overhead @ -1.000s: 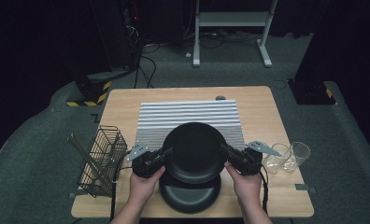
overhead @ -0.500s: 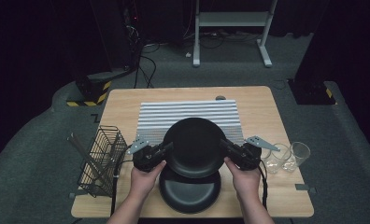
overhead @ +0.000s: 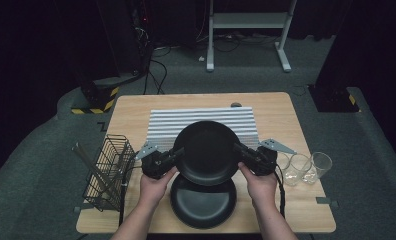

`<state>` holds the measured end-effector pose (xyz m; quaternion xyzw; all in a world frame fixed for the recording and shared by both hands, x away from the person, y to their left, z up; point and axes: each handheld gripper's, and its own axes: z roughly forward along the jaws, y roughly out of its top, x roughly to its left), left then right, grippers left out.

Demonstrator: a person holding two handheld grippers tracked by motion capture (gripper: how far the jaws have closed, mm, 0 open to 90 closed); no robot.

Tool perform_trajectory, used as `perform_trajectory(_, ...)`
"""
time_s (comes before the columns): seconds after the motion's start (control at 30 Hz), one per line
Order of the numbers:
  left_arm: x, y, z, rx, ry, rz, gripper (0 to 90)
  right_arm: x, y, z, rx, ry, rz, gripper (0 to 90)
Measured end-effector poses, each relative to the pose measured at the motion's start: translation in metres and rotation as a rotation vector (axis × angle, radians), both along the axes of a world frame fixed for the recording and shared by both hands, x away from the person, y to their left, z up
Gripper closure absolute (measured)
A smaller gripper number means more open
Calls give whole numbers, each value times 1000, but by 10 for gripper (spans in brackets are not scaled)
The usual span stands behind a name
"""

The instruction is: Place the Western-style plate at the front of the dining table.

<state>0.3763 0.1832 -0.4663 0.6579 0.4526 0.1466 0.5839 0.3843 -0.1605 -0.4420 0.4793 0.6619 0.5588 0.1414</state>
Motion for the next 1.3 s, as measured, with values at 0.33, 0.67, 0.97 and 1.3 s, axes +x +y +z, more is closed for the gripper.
perform_trajectory(0.33, 13, -2, 4, 9, -6, -4, 724, 8, 0, 4, -1, -5, -13, 787)
perform_trajectory(0.67, 25, -2, 9, 10, -10, 7, 722, 21, 1, 9, -5, -12, -19, 785)
perform_trajectory(0.97, 35, 6, 5, -2, 0, 37, 716, 35, 11, 11, -24, -4, -11, 785)
perform_trajectory(1.3, 48, 6, 8, 5, -14, 47, 712, 50, 12, 13, -20, 13, -8, 786)
